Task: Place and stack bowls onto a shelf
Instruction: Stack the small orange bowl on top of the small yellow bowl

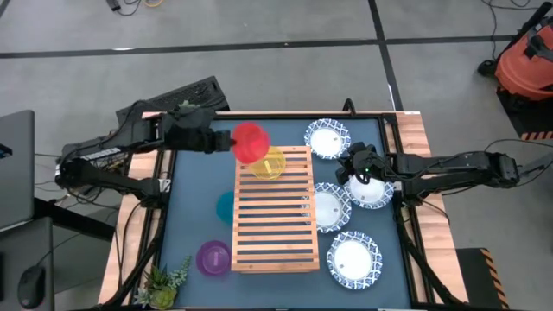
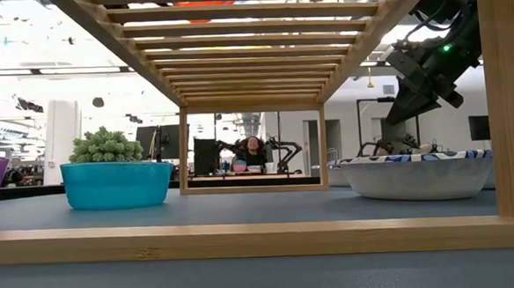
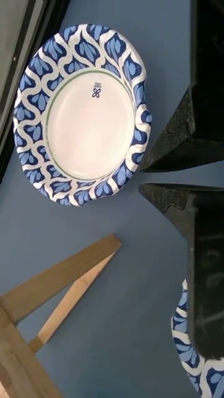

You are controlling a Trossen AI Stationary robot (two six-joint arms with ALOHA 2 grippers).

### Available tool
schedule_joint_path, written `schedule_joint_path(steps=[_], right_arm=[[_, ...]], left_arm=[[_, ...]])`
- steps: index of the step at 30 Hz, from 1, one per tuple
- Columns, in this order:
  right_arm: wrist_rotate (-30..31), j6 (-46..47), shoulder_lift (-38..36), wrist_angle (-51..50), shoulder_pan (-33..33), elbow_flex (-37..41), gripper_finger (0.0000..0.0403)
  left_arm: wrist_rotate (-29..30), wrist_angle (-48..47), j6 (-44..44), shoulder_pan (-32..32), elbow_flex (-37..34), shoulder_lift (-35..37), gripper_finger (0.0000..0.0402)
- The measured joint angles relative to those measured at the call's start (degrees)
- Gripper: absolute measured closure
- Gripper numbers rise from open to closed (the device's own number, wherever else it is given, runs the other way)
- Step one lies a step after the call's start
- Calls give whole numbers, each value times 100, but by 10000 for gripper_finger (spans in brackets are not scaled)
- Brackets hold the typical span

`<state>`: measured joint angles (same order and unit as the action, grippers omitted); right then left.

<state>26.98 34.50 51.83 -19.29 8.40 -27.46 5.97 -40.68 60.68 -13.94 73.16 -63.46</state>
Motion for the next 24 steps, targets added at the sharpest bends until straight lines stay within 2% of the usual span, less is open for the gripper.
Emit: schedule_joint_path(steps=[5, 11, 24], right_arm=[[-2, 0, 0, -1, 0, 0, 335], [-4, 2, 1, 0, 0, 0, 335], [-4, 4, 2, -3, 0, 0, 335]], left_arm=[[-555, 412, -179, -244, -1, -327, 401], [-1165, 410, -273, -425, -1, -554, 401], [-1198, -269, -463, -421, -5, -831, 401]])
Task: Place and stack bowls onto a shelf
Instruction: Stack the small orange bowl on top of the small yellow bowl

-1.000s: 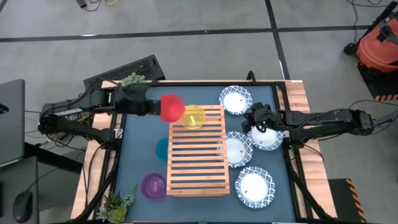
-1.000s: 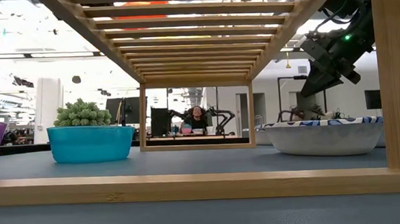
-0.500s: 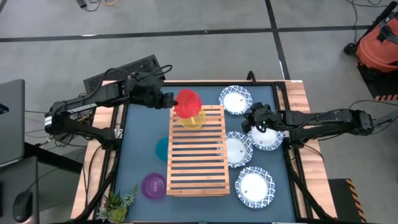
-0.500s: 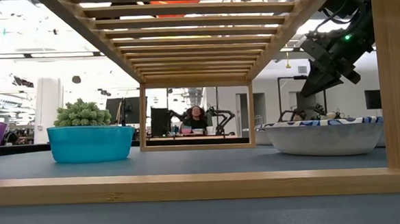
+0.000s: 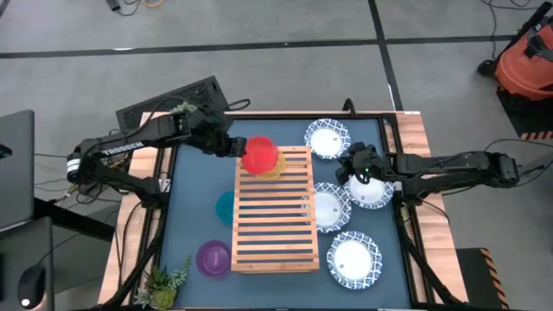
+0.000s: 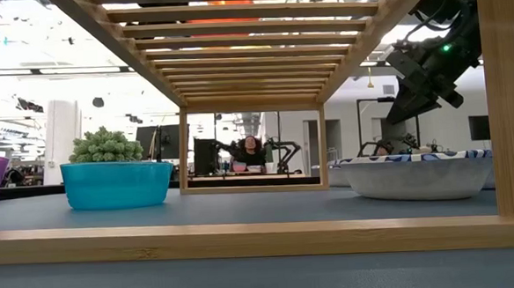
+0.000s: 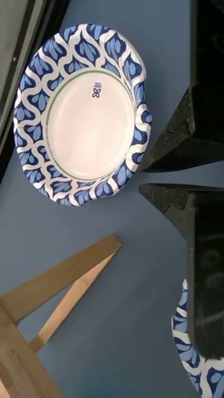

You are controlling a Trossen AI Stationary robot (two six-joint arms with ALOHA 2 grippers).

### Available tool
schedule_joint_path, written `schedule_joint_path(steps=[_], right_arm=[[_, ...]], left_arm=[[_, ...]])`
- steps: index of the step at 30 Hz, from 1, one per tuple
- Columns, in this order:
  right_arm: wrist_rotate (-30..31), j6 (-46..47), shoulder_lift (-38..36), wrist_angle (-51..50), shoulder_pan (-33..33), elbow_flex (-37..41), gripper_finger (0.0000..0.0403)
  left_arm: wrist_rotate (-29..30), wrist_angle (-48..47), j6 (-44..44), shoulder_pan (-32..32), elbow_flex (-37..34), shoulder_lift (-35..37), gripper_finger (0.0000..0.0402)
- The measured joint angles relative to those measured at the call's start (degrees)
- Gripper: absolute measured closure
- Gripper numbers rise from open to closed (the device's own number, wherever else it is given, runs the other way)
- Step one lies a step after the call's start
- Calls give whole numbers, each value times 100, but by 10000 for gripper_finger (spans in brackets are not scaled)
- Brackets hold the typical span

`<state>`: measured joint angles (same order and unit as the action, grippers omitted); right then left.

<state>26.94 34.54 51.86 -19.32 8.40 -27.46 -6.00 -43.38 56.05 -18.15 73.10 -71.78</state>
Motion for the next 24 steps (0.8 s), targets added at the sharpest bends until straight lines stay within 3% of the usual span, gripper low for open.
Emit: schedule_joint_path(steps=[12, 24], right_arm=[[-2, 0, 0, -24, -2, 0, 335], [-6, 0, 0, -37, -2, 0, 335]], left_arm=[[-123, 52, -223, 0, 4, -495, 401], [-104, 519, -750, 0, 4, -434, 382]])
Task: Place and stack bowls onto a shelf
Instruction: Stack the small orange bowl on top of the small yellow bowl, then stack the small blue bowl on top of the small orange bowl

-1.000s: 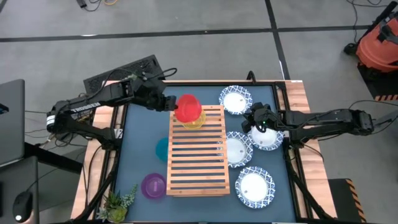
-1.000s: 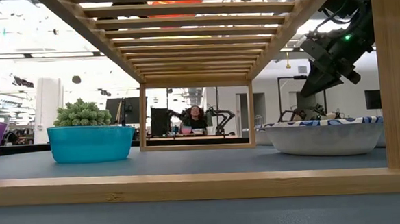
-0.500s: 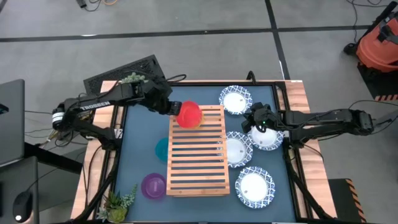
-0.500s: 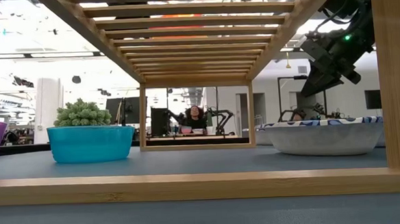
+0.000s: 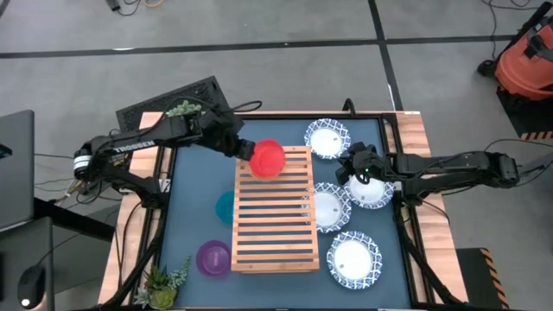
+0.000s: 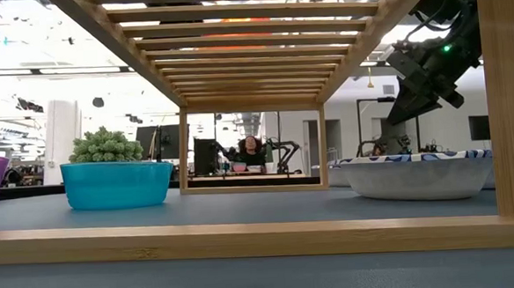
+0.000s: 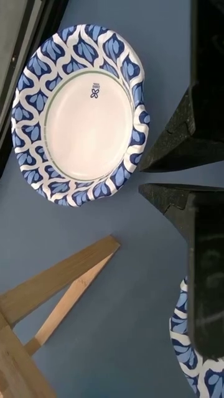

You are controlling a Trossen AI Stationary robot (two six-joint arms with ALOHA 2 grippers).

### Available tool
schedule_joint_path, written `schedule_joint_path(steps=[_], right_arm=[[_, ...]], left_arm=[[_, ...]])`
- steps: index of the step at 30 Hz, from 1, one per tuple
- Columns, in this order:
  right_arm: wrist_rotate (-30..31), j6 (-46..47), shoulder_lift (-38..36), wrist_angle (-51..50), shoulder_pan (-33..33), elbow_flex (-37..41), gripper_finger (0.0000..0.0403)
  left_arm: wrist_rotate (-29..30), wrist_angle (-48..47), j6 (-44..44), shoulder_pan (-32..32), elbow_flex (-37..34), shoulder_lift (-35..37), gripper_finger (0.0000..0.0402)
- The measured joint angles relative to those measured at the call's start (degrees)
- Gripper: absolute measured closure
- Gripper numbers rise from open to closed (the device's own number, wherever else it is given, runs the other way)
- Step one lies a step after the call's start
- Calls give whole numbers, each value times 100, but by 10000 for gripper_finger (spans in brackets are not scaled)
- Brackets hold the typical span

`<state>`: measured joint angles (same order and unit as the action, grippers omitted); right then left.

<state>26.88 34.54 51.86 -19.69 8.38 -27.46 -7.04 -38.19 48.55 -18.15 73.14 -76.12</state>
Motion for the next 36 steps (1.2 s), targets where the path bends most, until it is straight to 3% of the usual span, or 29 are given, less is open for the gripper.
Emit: schedule_joint_path(steps=[12, 19, 27, 36], right_arm=[[-11, 0, 0, 1, 0, 0, 335], [-200, 3, -1, 0, -4, 0, 335], [-311, 2, 0, -1, -4, 0, 335], [-451, 160, 0, -2, -4, 0, 335]], left_arm=[[-41, -283, -261, 0, 0, 105, 309], [-653, -1588, -497, -26, 0, 764, 304], [422, -3575, -636, 459, -127, 1399, 304], [667, -3529, -582, 1264, -930, 1419, 283]])
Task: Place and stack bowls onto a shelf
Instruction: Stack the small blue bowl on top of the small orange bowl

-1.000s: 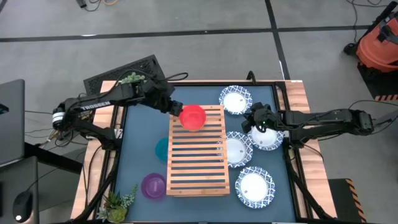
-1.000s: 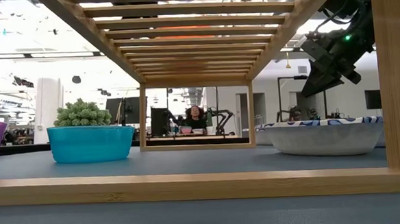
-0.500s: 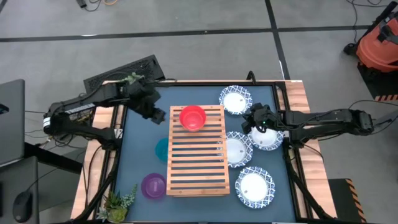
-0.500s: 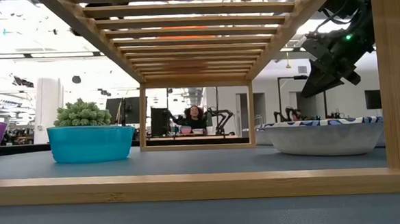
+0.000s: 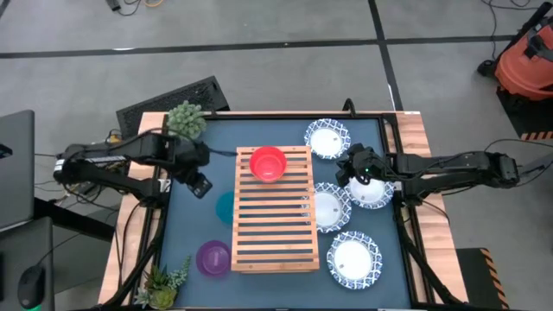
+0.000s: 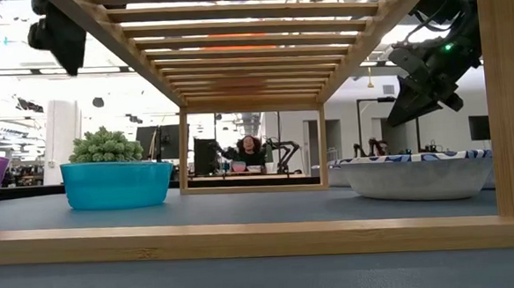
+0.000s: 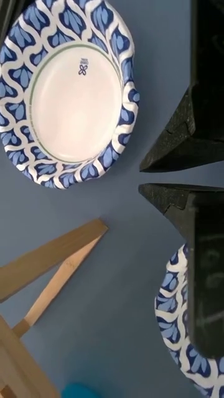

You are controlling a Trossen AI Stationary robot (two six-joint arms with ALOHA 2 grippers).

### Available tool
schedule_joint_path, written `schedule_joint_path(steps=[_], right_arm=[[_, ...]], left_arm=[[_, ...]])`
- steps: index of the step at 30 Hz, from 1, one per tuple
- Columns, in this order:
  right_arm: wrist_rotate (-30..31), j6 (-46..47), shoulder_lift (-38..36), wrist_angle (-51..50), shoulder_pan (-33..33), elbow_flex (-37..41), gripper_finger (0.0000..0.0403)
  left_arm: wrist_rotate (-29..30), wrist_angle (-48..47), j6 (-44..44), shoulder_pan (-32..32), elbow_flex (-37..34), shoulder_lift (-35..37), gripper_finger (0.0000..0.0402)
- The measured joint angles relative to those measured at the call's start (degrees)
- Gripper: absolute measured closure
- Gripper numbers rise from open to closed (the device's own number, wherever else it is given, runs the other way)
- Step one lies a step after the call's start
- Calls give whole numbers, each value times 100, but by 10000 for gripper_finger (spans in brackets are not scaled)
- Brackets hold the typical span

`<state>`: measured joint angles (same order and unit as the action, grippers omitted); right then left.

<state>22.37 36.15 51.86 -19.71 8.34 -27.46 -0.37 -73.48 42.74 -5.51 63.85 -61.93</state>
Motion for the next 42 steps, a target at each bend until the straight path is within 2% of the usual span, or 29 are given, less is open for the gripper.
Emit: schedule_joint_path(steps=[10, 14, 18, 26, 35, 42], right_arm=[[2, 46, 0, 0, -1, 0, 335], [2, 45, 0, 0, 0, 0, 335], [2, 42, 0, -2, -2, 0, 335], [2, 31, -1, -1, 0, 0, 335], [2, 32, 0, -1, 0, 0, 335], [2, 34, -2, -18, -2, 0, 335]], left_arm=[[264, 1362, 352, 223, -1092, -1, 203], [273, 1676, 541, 224, -1517, 0, 185], [285, 1848, 735, 226, -1900, 0, 182], [233, 2862, 1274, 239, -2578, 0, 182], [308, 3213, 1401, 371, -2629, -17, 182], [392, 3384, 1426, 521, -2631, -433, 182]])
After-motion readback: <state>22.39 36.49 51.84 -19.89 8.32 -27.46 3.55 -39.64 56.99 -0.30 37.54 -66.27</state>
